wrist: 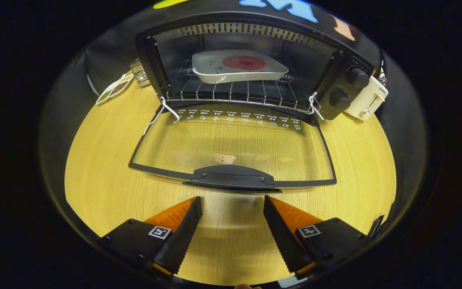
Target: Open the toaster oven, put the food inside, and close the toaster oven door.
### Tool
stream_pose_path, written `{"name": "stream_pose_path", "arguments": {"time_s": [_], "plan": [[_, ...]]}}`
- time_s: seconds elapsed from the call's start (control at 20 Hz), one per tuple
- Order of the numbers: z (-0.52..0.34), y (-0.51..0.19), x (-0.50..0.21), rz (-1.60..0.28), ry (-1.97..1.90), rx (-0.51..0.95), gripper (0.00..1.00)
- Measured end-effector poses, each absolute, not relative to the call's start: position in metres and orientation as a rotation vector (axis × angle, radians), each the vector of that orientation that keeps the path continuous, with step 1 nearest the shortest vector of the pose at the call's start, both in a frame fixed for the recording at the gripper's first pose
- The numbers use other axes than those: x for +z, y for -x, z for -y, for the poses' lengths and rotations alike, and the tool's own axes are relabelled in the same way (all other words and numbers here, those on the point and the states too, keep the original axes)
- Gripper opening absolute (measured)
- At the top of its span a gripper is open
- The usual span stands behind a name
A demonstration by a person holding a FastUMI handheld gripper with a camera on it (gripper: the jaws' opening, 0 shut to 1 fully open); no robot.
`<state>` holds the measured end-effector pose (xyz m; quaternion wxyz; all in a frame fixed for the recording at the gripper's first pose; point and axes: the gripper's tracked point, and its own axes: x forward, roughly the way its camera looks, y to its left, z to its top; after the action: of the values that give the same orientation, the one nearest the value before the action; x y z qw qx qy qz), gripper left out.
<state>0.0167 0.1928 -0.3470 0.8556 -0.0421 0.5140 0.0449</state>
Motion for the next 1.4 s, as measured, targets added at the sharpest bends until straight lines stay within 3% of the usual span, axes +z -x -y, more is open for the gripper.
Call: {"name": "stream_pose_path", "arguments": {"time_s": [0.4,0.9,1.4], "plan": [[-0.194,-0.023,-0.346,-1.114,0.012,0.047,0.98],[-0.194,-0.018,-0.28,-0.975,-0.055,0.077,0.98],[-0.179,-0.05,-0.102,-0.459,-0.043,0.11,0.98]]}}
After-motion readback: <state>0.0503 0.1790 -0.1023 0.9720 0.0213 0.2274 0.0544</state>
